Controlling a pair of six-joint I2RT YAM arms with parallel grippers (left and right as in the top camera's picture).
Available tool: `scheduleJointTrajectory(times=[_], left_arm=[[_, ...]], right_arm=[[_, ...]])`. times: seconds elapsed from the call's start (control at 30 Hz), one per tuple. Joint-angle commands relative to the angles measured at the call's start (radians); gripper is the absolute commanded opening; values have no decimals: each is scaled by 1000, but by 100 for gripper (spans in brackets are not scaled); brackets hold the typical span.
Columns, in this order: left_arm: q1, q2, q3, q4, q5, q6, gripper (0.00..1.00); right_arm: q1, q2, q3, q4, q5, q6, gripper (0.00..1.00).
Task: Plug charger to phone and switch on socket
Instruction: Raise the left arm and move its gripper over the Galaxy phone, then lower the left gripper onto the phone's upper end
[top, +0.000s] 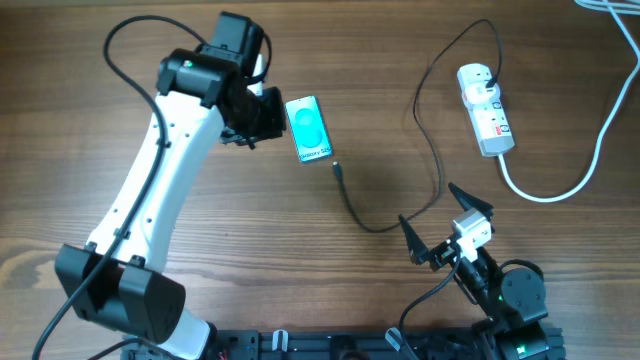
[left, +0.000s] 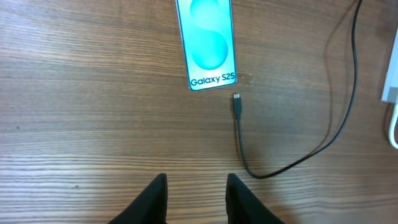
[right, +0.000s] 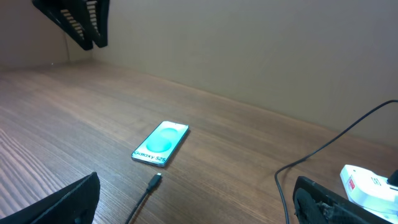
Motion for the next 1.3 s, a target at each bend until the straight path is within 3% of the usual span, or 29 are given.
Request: scheduleJointTrajectory(times=[0.0, 0.17, 0.3, 0.63, 0.77, 0.87, 0.9, 0.93, 0.97, 1.27], left_arm=[[-40, 30, -10, 22, -75, -85, 34], [-71, 39, -10, 84, -84, -88, 35], [-88, 39, -10, 123, -155, -162, 36], [-88, 78, -10, 194, -163, -170, 36], [-88, 137, -10, 235, -163, -170, 41], [-88, 177, -10, 254, -163, -169, 56], [-88, 186, -10, 259, -163, -169, 71], [-88, 196, -10, 263, -163, -169, 94], [-88, 201, -10, 267, -163, -169, 100], [-88, 300, -10, 295, -163, -169, 100]], right_arm=[[2, 0, -1, 4, 9, -6, 100], [2, 0, -1, 4, 9, -6, 100], [2, 0, -1, 4, 9, -6, 100], [2, 0, -1, 4, 9, -6, 100], [2, 0, -1, 4, 9, -6, 100], [2, 0, -1, 4, 10, -6, 100], [2, 0, -1, 4, 9, -6, 100], [2, 0, -1, 4, 9, -6, 100], [2, 0, -1, 4, 9, -6, 100], [2, 0, -1, 4, 9, -6, 100]])
